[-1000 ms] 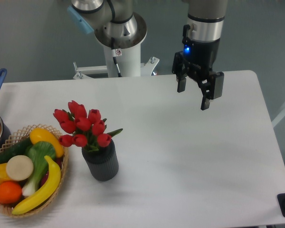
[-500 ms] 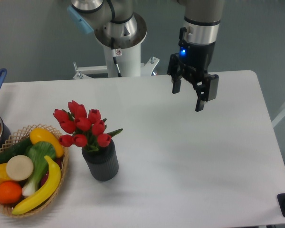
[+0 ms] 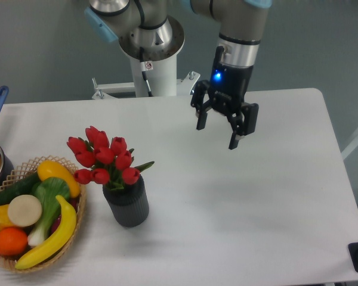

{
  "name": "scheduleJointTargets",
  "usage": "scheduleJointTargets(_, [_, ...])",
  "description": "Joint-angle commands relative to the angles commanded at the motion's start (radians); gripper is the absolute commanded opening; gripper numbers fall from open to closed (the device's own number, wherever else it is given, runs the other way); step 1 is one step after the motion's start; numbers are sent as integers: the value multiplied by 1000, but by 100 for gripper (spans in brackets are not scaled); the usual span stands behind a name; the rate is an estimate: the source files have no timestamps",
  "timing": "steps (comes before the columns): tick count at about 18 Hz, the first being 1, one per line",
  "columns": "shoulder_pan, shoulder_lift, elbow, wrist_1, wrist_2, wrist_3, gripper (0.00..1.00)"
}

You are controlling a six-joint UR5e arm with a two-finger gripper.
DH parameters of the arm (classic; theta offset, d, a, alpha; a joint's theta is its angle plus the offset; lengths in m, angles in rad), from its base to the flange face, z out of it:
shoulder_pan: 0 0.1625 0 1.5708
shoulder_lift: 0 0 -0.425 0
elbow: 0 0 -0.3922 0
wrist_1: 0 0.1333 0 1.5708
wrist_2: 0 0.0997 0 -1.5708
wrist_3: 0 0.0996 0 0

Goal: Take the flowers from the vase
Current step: 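Move the open gripper toward the red tulip stems above the black vase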

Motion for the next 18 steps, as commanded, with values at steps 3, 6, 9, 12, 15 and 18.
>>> scheduleJointTargets(3, [3, 6, -31, -6, -64, -39, 100])
scheduleJointTargets(6, [3, 21, -87, -6, -115, -56, 100])
scheduleJointTargets(9, [-6, 35, -118, -9, -128, -89, 100])
scheduleJointTargets(12, [-15, 48, -166, -3, -179, -143, 100])
scheduleJointTargets(15, [-17, 52, -181, 0, -285, -155, 100])
scheduleJointTargets(18, [-25, 54, -213, 8, -324, -148, 100])
